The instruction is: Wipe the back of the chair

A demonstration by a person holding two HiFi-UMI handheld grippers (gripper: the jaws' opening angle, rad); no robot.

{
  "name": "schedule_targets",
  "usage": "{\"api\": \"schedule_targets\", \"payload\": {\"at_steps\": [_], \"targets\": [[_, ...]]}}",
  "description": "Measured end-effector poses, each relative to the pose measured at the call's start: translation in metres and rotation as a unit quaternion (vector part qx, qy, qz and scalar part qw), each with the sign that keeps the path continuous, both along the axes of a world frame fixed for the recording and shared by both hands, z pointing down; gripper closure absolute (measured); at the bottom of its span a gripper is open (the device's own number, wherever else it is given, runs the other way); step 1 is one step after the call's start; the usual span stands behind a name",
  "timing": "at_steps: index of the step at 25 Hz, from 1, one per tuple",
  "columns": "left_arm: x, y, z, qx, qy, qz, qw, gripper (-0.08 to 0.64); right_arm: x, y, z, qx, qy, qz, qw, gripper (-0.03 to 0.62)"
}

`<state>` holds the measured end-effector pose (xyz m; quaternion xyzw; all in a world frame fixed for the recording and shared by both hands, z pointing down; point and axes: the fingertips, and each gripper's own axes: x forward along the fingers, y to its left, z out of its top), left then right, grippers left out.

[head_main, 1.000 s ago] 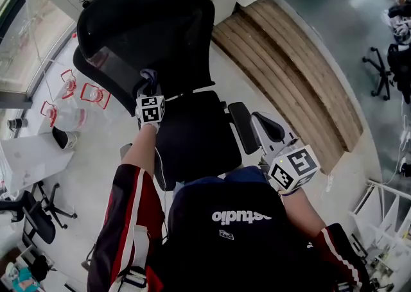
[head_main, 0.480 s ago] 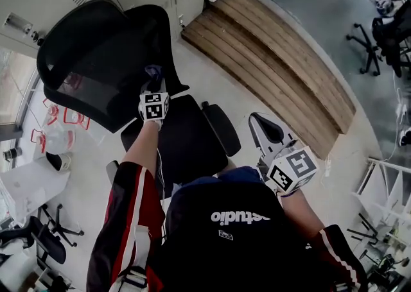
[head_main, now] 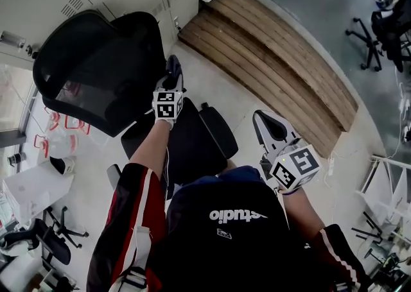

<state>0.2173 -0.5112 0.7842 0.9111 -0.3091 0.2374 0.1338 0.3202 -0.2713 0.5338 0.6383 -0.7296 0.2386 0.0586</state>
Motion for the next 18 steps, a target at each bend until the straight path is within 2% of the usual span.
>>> {"api": "schedule_targets", "payload": {"at_steps": [4,8,11,18], "targets": [[-0.013,0.028,-0.051,0.008,0.045,0.009,0.9989,0.503,-0.020,-0.015,-0.020,0.018,-0.008,-0.020,1.000,0.577],[-0.057,0.067,-0.109,0.029,0.076,0.011,0.9966,0.503,-0.063,-0.028,-0.038,0.037,-0.017,-0.058,0.998,0.577],[-0.113,0.096,-0.157,0.056,0.083,-0.011,0.9950,0.503,-0.108,-0.038,-0.051,0.053,-0.022,-0.099,0.993,0.577],[-0.266,0.153,-0.255,0.101,0.104,-0.113,0.9830,0.503,-0.237,-0.036,-0.076,0.077,-0.037,-0.188,0.978,0.577]]}}
